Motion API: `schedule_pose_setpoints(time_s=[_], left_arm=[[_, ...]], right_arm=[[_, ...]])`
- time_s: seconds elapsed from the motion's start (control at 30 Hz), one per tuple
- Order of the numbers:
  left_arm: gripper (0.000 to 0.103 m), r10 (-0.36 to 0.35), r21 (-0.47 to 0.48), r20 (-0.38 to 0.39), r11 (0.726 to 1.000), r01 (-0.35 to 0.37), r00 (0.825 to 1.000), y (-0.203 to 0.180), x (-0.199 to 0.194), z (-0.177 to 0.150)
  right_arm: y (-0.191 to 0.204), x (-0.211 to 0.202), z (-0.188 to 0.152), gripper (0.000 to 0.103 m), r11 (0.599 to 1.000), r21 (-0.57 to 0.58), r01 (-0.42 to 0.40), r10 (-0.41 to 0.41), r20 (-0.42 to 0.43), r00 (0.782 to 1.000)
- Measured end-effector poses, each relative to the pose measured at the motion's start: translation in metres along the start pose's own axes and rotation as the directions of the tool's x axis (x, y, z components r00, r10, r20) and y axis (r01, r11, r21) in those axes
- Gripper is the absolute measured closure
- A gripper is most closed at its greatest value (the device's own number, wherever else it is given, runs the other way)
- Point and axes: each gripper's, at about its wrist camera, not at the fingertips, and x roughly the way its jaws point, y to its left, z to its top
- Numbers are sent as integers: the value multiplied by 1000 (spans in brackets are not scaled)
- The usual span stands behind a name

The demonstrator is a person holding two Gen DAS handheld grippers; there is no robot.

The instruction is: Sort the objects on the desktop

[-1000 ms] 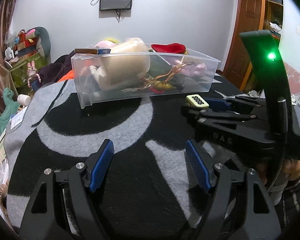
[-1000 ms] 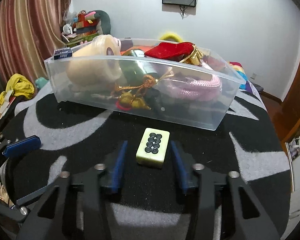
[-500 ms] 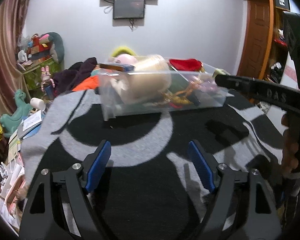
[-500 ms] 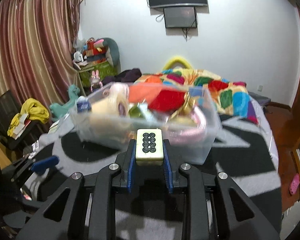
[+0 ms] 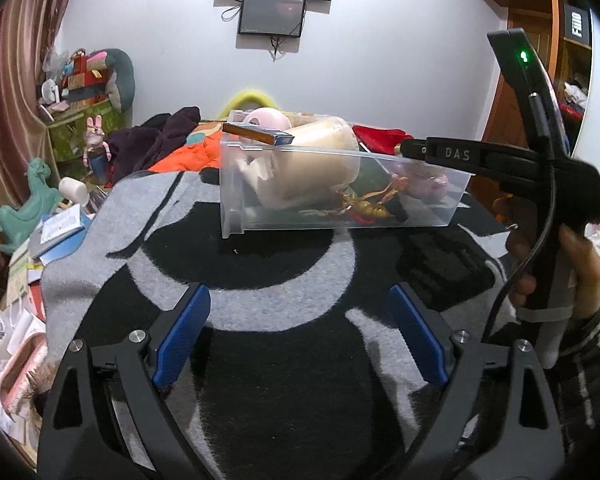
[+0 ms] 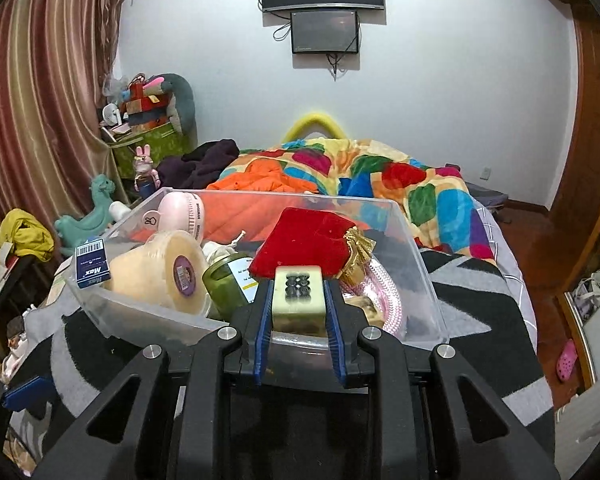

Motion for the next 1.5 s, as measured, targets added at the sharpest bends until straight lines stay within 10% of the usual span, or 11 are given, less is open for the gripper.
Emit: schedule_pose_setpoints(time_s=[0.13, 0.4, 0.77, 1.5], left_arm=[[10, -10, -21, -17, 1000, 10, 1000, 1, 1, 2], [8, -33, -54, 0, 998, 33, 999, -5, -17, 15], [5, -17, -18, 69, 1000, 18, 997, -27, -49, 35], [2, -8, -36, 108, 999, 12, 994, -46, -63, 26]], right_arm=[[-3, -7, -1, 58, 1000, 2, -10, 10, -1, 1000], [-1, -38, -10, 55, 999, -26, -47, 48, 33, 998], [-15, -97, -32, 24, 997, -56, -51, 56, 101, 993], [-30, -167, -70, 19, 996, -51, -70, 78, 186, 979]])
